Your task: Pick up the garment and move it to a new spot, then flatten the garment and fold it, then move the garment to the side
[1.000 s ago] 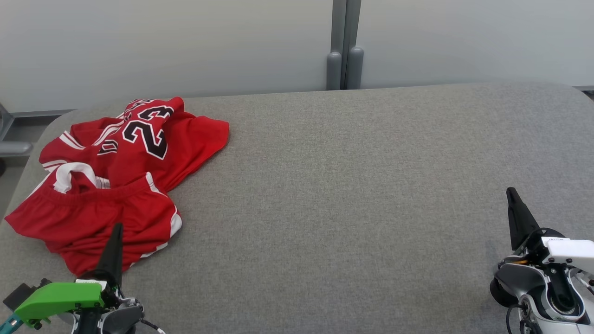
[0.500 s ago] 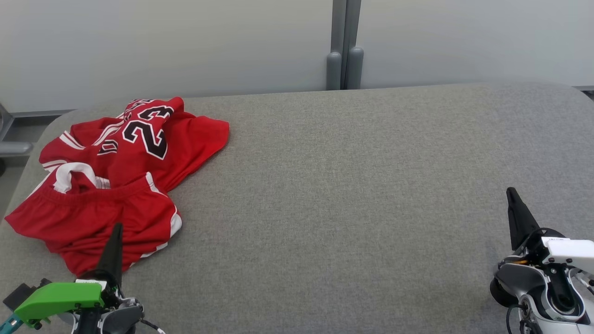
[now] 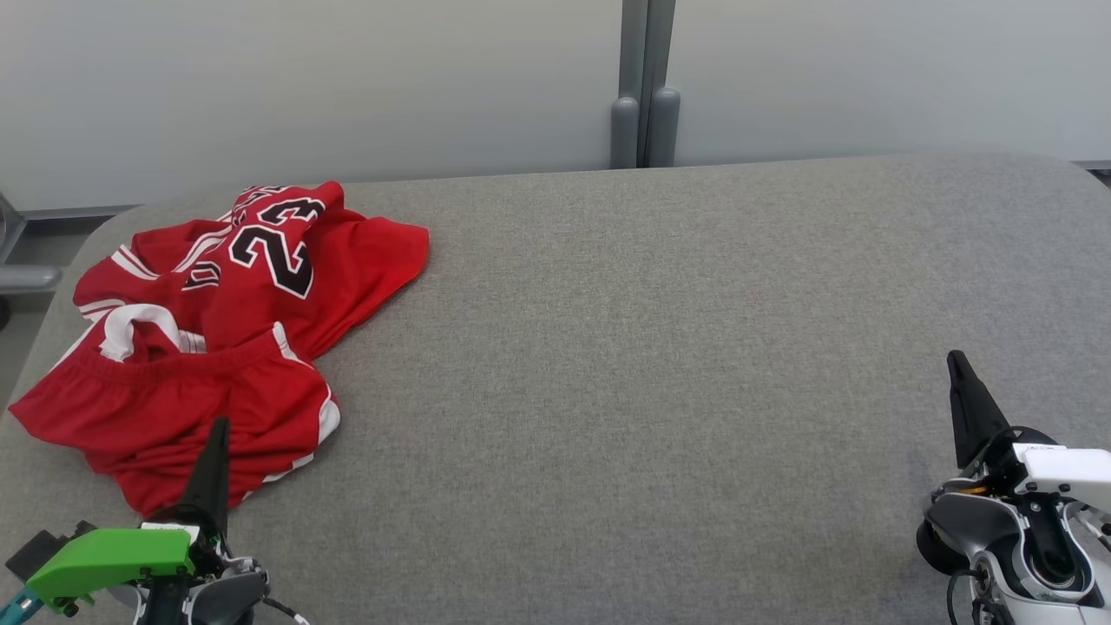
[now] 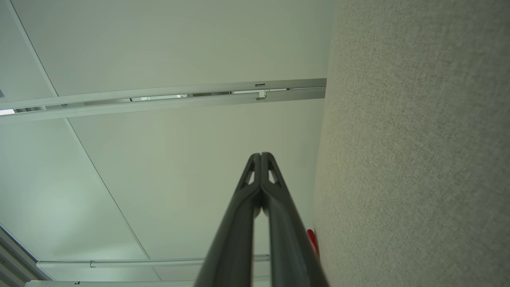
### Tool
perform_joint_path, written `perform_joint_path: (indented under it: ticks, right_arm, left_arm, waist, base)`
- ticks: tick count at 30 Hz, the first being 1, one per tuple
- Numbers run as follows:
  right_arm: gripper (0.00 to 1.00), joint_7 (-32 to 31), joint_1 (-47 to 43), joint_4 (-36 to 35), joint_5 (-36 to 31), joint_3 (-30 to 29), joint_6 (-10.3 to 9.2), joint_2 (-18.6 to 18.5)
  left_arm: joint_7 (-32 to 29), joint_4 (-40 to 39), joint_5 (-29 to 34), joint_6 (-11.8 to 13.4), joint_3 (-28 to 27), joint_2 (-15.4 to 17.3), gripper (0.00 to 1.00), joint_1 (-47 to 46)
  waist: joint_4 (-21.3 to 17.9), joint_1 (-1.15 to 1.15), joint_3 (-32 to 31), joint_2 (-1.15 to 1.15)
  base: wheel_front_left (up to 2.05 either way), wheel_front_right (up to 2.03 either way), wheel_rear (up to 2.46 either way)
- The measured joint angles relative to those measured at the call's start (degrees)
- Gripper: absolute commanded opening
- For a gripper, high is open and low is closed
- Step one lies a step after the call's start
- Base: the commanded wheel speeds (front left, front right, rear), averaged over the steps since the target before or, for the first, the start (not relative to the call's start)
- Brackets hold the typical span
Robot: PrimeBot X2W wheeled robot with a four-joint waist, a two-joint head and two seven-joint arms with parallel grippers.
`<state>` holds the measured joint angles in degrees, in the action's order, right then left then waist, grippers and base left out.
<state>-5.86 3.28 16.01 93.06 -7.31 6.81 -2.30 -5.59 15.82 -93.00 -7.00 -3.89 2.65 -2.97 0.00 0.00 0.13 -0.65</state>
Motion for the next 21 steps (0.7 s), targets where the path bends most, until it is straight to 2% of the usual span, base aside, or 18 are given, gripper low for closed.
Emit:
perform_joint_path:
  ticks: [21]
  right_arm:
    - [0.00,0.0,0.0,0.0,0.0,0.0,0.00,0.0]
  left_arm:
    - [0.0,0.0,0.0,0.0,0.0,0.0,0.00,0.0]
  waist:
    - [0.0,0.00,0.0,0.00]
  base:
    - [0.00,0.00,0.00]
